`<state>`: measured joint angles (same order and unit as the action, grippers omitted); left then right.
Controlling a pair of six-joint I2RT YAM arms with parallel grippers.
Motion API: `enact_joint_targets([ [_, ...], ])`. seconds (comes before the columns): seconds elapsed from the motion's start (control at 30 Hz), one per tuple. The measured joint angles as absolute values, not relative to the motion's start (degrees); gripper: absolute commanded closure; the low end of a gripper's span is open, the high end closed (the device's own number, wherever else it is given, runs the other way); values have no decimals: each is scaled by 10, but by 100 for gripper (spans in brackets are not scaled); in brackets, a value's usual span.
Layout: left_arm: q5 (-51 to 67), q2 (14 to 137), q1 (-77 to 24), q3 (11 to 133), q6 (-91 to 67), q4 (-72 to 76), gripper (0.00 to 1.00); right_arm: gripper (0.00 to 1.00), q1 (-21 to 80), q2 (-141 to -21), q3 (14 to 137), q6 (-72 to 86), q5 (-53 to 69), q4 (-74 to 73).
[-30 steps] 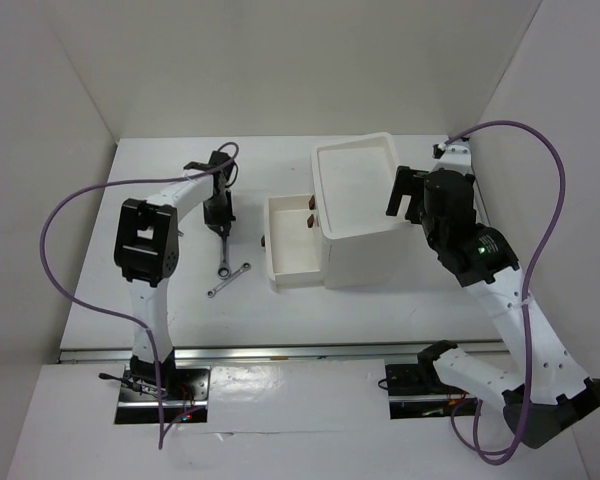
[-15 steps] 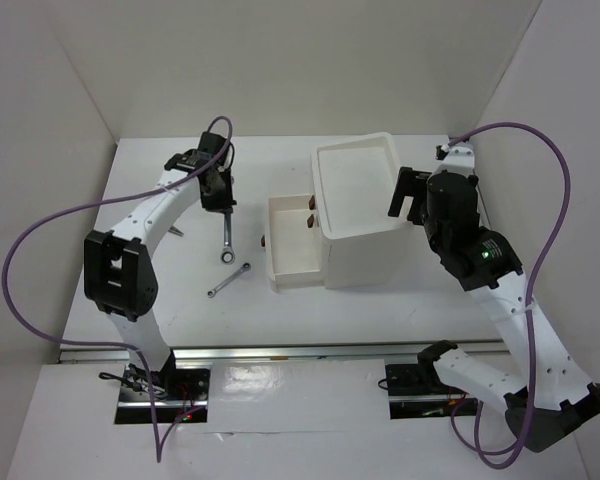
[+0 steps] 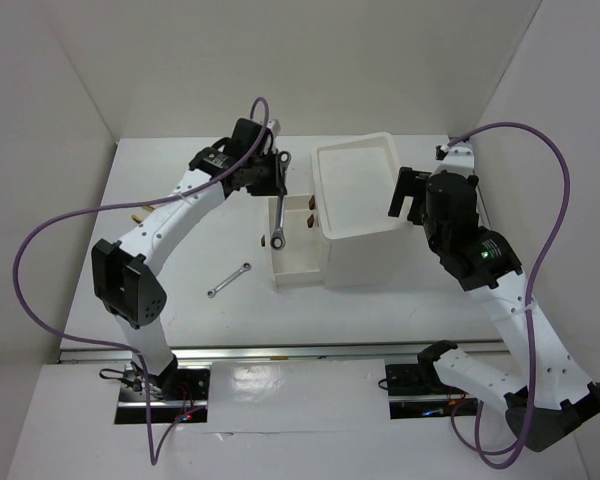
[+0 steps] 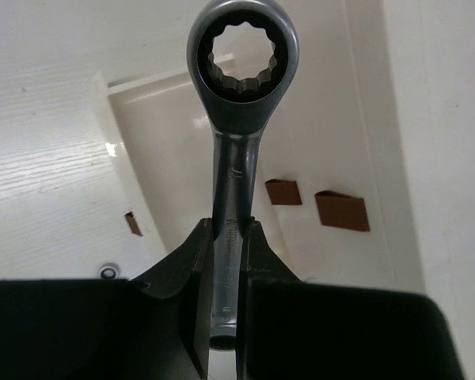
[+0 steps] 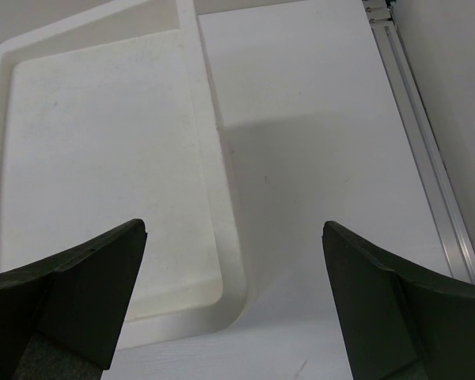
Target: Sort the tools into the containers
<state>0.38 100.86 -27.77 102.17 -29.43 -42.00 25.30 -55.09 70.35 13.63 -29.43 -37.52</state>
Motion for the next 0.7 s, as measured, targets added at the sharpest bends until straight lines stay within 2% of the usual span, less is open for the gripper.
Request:
enact_joint_targets([
  [0.5,19,1134,-310,944,-272,-272,100,0,276,-548,703,136,-313,-376],
  [0.7,18,1136,-310,913,-249,-258,100,0,279,-548,703,136,-324,-377],
])
